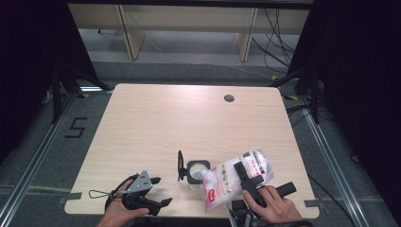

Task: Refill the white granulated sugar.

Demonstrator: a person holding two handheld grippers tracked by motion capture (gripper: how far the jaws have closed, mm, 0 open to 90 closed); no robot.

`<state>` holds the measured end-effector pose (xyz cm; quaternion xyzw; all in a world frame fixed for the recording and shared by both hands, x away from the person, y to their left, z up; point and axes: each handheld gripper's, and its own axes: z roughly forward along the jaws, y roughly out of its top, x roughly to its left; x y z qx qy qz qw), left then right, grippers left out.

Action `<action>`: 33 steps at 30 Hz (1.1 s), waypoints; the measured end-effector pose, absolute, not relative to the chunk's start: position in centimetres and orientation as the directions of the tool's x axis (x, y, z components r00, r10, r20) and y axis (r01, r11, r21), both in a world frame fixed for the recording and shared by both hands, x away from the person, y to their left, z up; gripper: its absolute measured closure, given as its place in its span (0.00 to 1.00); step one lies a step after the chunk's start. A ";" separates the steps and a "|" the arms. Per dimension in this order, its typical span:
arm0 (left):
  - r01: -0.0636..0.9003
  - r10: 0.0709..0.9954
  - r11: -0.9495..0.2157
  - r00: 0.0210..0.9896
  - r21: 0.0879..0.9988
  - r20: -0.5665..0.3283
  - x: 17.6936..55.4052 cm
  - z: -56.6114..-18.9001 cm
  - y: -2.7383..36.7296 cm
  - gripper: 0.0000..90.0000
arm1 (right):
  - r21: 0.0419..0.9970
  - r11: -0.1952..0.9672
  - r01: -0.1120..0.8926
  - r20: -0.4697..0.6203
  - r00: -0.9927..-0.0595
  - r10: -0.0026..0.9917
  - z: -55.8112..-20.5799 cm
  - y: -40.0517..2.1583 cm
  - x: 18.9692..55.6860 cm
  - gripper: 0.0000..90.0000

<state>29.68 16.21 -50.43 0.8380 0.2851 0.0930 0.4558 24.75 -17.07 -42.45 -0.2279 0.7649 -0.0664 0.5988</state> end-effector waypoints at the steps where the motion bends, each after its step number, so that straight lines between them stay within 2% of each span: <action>1: 0.393 0.563 -0.422 0.820 0.817 -0.104 29.7 -50.4 16.2 0.19 | -0.375 0.887 -0.269 -0.886 -0.179 -0.428 -42.4 -17.1 24.7 0.55; 8: 0.398 0.564 -0.411 0.818 0.820 -0.114 29.6 -50.5 16.2 0.19 | -0.352 0.891 -0.287 -0.896 -0.172 -0.409 -42.3 -17.2 24.9 0.55; 9: 0.385 0.559 -0.419 0.823 0.822 -0.100 29.7 -50.4 16.2 0.19 | -0.317 0.907 -0.276 -0.907 -0.192 -0.375 -42.6 -17.4 24.9 0.55; 12: 0.373 0.554 -0.431 0.828 0.822 -0.086 29.8 -50.4 16.3 0.19 | -0.330 0.904 -0.273 -0.902 -0.189 -0.387 -42.5 -17.5 24.9 0.55; 13: 0.395 0.565 -0.411 0.818 0.822 -0.110 29.7 -50.5 16.2 0.19 | -0.332 0.897 -0.292 -0.902 -0.181 -0.392 -42.5 -17.5 25.1 0.55; 14: 0.395 0.565 -0.411 0.818 0.822 -0.110 29.7 -50.5 16.2 0.19 | -0.298 0.915 -0.272 -0.912 -0.201 -0.357 -42.8 -17.7 25.0 0.55; 15: 0.393 0.568 -0.407 0.816 0.825 -0.109 29.7 -50.5 16.2 0.19 | -0.323 0.901 -0.290 -0.905 -0.185 -0.384 -42.6 -17.6 25.0 0.55; 22: 0.391 0.566 -0.399 0.817 0.829 -0.112 29.6 -50.5 16.2 0.19 | -0.292 0.914 -0.282 -0.911 -0.209 -0.356 -42.8 -17.7 25.0 0.56; 23: 0.381 0.563 -0.427 0.822 0.820 -0.088 29.8 -50.5 16.3 0.19 | -0.302 0.908 -0.291 -0.909 -0.201 -0.367 -42.7 -17.7 25.0 0.56; 33: 0.387 0.564 -0.406 0.819 0.828 -0.107 29.7 -50.5 16.2 0.19 | -0.315 0.905 -0.286 -0.899 -0.215 -0.381 -42.6 -17.8 25.0 0.56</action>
